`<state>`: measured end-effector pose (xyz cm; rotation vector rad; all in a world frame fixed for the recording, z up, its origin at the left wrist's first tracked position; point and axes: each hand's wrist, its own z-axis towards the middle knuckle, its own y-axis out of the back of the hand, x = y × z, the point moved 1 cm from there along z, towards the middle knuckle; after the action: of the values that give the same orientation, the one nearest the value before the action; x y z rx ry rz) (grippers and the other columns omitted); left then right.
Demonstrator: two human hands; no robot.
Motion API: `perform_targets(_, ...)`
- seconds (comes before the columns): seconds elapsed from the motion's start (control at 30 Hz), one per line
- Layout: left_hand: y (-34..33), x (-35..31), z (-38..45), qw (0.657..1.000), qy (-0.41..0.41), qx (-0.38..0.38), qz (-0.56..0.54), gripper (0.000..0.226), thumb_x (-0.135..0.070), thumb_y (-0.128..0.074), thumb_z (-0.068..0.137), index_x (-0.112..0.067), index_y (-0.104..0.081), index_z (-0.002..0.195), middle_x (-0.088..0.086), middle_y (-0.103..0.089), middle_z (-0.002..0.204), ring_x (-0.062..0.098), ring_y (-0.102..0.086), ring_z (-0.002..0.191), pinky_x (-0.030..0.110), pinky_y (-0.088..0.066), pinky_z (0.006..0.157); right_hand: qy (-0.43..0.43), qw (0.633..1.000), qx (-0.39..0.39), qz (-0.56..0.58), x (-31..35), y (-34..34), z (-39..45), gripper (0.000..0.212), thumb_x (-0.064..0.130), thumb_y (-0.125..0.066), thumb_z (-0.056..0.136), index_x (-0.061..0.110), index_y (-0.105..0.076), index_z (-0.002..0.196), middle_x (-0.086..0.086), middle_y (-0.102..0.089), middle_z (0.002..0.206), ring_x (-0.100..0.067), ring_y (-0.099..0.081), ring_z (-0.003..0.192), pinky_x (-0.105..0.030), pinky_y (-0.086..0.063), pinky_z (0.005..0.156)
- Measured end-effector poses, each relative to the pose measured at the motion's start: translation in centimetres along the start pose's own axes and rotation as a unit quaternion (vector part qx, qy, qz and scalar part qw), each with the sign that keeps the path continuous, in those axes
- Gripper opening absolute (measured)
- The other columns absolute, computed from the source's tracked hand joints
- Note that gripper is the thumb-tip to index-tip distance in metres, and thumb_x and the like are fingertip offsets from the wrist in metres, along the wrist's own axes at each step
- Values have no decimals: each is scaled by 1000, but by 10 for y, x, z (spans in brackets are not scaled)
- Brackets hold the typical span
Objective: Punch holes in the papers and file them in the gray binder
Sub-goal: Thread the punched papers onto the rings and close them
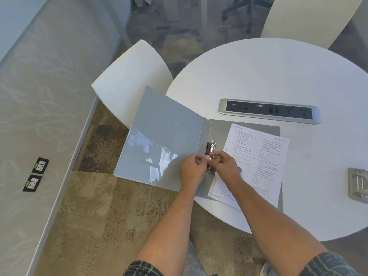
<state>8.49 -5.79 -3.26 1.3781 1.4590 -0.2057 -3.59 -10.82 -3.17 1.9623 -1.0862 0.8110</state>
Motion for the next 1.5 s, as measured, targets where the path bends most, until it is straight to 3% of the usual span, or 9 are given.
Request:
perform_targets(0.07, 0, -1, -3, 1000, -25, -6, -1, 26, -36, -75, 88, -28, -60, 108, -8, -66, 95, 7, -65, 86, 19, -48, 67, 1, 1000, -3, 1, -2, 3, 0, 7, 36, -76, 89, 32, -72, 93, 6, -76, 82, -13, -71, 92, -42, -32, 98)
perform_targets(0.23, -6, 2, -5, 992, -92, 44, 77, 13, -18, -77, 87, -27, -72, 95, -9, -57, 98, 6, -64, 88, 20, -53, 77, 35, 996, 42, -66, -17, 10, -1, 6, 30, -68, 94, 27, -73, 92, 5, -74, 94, -13, -64, 98, -48, -34, 110)
perform_targets(0.43, -7, 9, -2, 986, -110, 34, 120, 9, -14, -70, 91, -22, -70, 86, -11, -59, 90, 3, -58, 82, 18, -43, 70, 79, 986, 70, -128, -21, 12, -2, 19, 12, -66, 85, 29, -70, 93, 0, -72, 89, -12, -64, 86, -38, -30, 102)
perform_targets(0.67, 0, 13, 6, 976, -136, 58, 162, 14, -11, -66, 93, -19, -75, 85, -8, -70, 86, 7, -65, 78, 24, -53, 69, 96, 975, 95, -174, -25, 12, 6, 20, 12, -65, 82, 32, -65, 84, 12, -58, 79, -3, -54, 77, -33, -20, 85)
perform_targets(0.87, 6, 13, 7, 979, -126, 60, 149, 22, -5, -66, 90, -23, -75, 79, -17, -69, 71, -7, -67, 71, 7, -48, 61, 97, 970, 104, -196, -24, 11, 8, 22, 10, -64, 78, 32, -60, 78, 12, -53, 74, -6, -52, 76, -35, -22, 84)
perform_targets(1.1, 7, 11, 6, 981, -115, 67, 140, 23, -4, -68, 88, -22, -72, 75, -14, -69, 69, 0, -67, 68, 25, -57, 66, 87, 973, 127, -172, -24, 18, 7, 22, 9, -65, 80, 31, -64, 82, 12, -59, 78, -8, -56, 80, -33, -20, 91)
perform_targets(1.2, 7, 5, 4, 974, -127, 76, 173, 24, -6, -70, 88, -26, -65, 75, -10, -66, 79, 5, -63, 72, 28, -53, 67, 85, 979, 137, -127, -22, 26, 6, 25, 8, -67, 81, 30, -68, 93, 7, -70, 86, -11, -64, 86, -34, -34, 98)
perform_targets(1.3, 3, 1, -4, 964, -152, 77, 205, 15, -9, -63, 86, -23, -62, 89, -7, -58, 94, 10, -59, 81, 33, -55, 74, 112, 990, 73, -37, -26, 40, 2, 30, 6, -70, 85, 28, -67, 105, 3, -71, 96, -17, -68, 92, -32, -55, 91)
perform_targets(1.5, -16, -18, -20, 944, -222, 3, 244, 34, -25, -63, 88, -17, -62, 121, -2, -61, 121, 20, -56, 107, 35, -53, 90, 106, 967, -190, -131, -46, 74, -10, 49, 16, -80, 85, 18, -57, 128, 1, -59, 126, -19, -58, 111, -44, -48, 104)
